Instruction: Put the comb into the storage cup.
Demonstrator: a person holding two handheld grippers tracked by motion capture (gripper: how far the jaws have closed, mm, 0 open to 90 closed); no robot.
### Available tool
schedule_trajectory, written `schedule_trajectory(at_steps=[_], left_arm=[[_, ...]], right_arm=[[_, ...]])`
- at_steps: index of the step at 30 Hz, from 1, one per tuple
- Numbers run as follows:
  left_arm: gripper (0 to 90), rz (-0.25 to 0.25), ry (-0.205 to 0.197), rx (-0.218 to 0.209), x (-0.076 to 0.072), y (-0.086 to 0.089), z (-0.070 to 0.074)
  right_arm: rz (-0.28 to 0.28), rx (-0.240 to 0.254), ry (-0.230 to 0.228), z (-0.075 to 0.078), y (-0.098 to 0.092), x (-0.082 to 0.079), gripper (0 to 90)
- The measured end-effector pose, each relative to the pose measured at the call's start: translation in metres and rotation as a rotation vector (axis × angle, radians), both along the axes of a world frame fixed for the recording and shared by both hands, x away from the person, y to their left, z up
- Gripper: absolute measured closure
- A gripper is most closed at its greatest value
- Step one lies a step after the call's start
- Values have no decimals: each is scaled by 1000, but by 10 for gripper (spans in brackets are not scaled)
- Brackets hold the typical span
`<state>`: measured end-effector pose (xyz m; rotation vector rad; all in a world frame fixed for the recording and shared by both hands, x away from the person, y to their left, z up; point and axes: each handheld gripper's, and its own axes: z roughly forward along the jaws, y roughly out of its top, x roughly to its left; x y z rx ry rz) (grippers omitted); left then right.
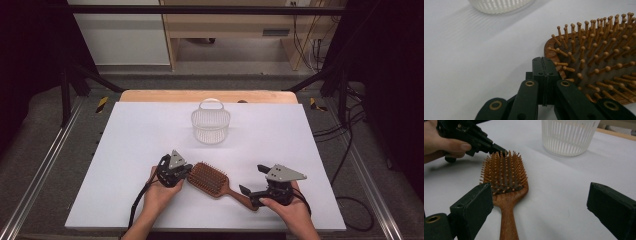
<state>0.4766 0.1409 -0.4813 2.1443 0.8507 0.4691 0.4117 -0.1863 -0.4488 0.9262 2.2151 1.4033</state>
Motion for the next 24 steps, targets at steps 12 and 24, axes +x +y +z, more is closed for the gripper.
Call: schedule_trajectory(at_steps=[12, 24], left_arm=[[900, -22, -4, -2, -3, -5, 0], [900, 93, -166, -120, -17, 38, 25]], right_arm=[[18, -71, 128, 0, 10, 3, 101], [58, -206, 219, 8, 26, 8, 99]])
